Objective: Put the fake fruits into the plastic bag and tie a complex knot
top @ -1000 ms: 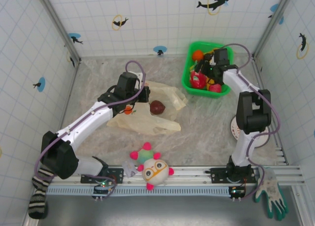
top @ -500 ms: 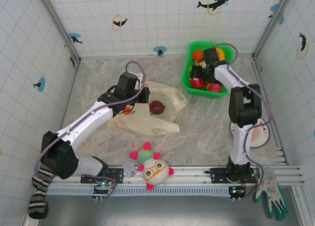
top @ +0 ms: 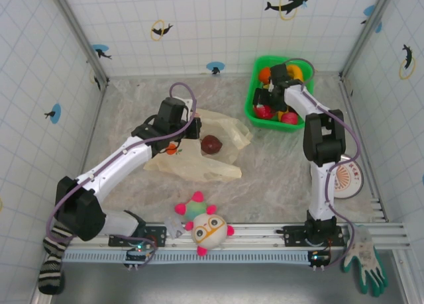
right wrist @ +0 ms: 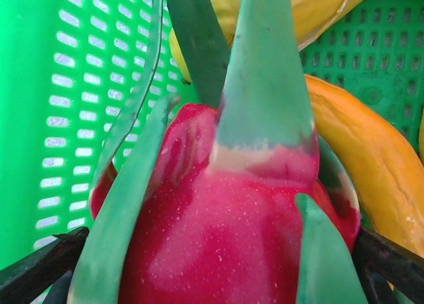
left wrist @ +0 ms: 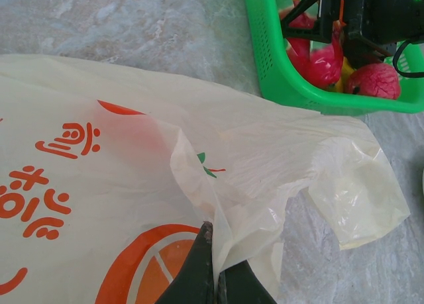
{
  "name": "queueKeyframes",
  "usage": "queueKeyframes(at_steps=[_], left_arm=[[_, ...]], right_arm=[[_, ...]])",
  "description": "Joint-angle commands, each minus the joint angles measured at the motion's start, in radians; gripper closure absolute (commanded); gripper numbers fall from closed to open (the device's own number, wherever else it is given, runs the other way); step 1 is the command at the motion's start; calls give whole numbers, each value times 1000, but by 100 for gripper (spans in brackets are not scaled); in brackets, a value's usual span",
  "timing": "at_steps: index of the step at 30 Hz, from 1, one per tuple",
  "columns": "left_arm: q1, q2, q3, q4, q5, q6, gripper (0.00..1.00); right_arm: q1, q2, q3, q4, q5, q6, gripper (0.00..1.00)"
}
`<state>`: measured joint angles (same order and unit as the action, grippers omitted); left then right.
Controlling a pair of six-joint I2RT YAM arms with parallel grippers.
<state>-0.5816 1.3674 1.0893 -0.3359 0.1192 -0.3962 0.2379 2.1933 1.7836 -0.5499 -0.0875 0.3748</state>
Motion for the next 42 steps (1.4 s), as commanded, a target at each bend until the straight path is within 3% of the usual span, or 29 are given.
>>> queueKeyframes(at_steps=[1, 8, 14, 25, 42], left_arm=[[9, -13, 37, -21, -7, 17, 100], [9, -15, 35, -24, -9, 18, 100], [8, -16, 38, -25, -10, 17, 100], [9, -10, 35, -1, 14, 4, 100], [8, 15, 52, 11, 36, -7, 100]], right_arm=[[10, 68, -7, -35, -67, 19, 0], [9, 55, 6, -69, -13, -2, 10], [2, -47, -6, -42, 7, -8, 21], [-34, -175, -36, 55, -43, 25, 22], [-130, -397, -287, 333, -181, 159, 23]])
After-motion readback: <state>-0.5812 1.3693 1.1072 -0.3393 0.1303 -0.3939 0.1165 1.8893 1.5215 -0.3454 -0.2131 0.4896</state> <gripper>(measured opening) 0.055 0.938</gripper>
